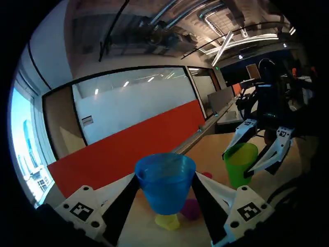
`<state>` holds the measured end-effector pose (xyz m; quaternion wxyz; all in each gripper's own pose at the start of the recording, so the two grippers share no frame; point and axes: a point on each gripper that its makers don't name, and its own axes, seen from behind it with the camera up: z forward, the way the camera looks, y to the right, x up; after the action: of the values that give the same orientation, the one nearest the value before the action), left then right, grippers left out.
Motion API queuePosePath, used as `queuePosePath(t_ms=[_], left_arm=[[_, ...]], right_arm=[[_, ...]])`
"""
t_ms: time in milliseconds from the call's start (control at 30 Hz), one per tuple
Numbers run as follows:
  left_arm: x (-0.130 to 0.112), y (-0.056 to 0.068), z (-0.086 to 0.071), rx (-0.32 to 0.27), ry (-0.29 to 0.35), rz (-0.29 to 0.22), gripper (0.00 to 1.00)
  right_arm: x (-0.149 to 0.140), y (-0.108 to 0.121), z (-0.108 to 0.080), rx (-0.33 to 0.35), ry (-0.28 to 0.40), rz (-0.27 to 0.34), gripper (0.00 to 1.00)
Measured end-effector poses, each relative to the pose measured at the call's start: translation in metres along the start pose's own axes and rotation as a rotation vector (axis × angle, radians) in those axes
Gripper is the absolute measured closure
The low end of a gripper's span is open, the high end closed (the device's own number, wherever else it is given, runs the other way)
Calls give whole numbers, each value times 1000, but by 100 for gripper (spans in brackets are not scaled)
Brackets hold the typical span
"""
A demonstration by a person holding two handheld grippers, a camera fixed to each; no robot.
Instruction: Pour water
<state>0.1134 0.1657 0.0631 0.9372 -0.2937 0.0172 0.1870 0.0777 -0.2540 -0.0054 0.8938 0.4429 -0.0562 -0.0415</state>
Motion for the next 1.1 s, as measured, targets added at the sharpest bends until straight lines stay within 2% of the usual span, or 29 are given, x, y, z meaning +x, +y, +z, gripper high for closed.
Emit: queuePosePath(t_ms=[200,633,1100], left_arm=[[10,-6,0,20,0,75,15],[24,-10,-4,36,2,177,15],[33,-4,-5,36,1,287,15]], right_arm=[[4,-5,4,16,11,8,7],[8,-15,9,46,19,18,7],[6,-22,16,71,20,26,8]])
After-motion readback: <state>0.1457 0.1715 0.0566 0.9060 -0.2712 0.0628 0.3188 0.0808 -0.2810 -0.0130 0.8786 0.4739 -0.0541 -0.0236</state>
